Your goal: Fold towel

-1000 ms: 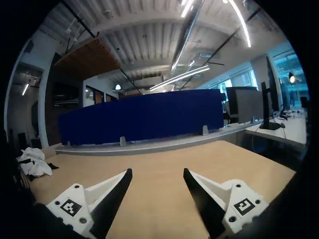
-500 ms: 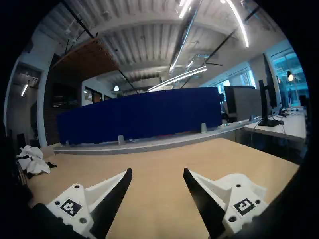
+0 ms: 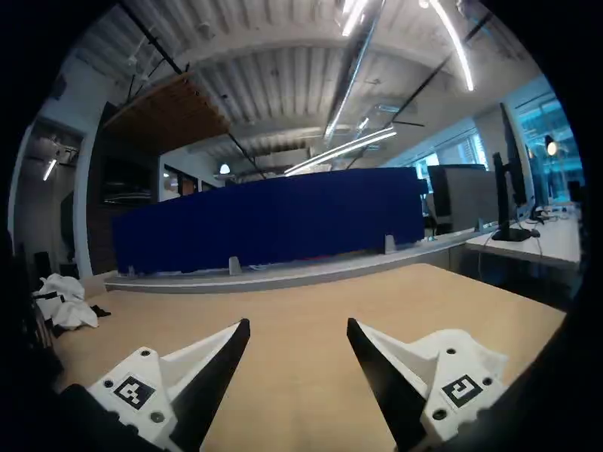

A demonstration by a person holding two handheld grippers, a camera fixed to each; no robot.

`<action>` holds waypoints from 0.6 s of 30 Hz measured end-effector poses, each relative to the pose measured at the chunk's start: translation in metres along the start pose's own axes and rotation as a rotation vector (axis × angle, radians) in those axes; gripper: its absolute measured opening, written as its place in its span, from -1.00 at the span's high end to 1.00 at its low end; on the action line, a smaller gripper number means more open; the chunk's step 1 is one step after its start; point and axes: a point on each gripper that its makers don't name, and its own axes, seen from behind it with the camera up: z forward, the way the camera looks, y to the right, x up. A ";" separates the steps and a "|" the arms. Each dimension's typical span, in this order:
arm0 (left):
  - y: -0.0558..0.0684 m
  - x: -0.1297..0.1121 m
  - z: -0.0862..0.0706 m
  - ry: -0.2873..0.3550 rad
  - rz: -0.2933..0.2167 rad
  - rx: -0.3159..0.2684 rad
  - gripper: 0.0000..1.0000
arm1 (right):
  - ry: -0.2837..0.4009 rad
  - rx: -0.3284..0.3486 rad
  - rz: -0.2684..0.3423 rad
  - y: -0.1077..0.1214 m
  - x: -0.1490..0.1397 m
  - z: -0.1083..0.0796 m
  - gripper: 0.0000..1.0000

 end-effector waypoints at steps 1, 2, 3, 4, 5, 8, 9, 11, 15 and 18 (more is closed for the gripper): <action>0.000 0.000 0.000 0.000 0.000 0.000 -0.83 | 0.001 0.002 -0.003 -0.001 0.000 -0.001 -1.00; 0.000 0.000 0.000 0.000 0.000 0.000 -0.83 | 0.002 0.003 -0.006 -0.001 0.000 -0.001 -1.00; 0.000 0.000 0.000 0.000 0.000 0.000 -0.83 | 0.003 0.005 -0.008 -0.001 0.000 -0.001 -1.00; 0.000 0.000 0.000 0.000 0.000 0.000 -0.83 | 0.005 0.007 -0.011 -0.002 0.000 -0.002 -1.00; 0.000 0.000 0.000 0.000 0.000 0.000 -0.83 | 0.006 0.010 -0.013 -0.002 0.000 -0.002 -1.00; 0.000 0.000 0.000 0.000 0.000 0.000 -0.83 | 0.008 0.013 -0.021 -0.003 0.000 -0.003 -1.00; 0.000 0.000 0.000 0.000 0.000 0.000 -0.83 | 0.010 0.014 -0.024 -0.003 0.000 -0.004 -1.00; 0.000 0.000 0.001 0.000 0.000 0.000 -0.83 | 0.014 0.015 -0.030 -0.003 0.001 -0.004 -1.00; -0.001 0.000 0.001 0.000 0.000 0.000 -0.83 | 0.022 0.014 -0.050 -0.004 0.000 -0.006 -1.00; -0.001 0.000 0.001 0.000 0.000 0.000 -0.83 | 0.022 0.008 -0.080 -0.006 -0.002 -0.006 -0.99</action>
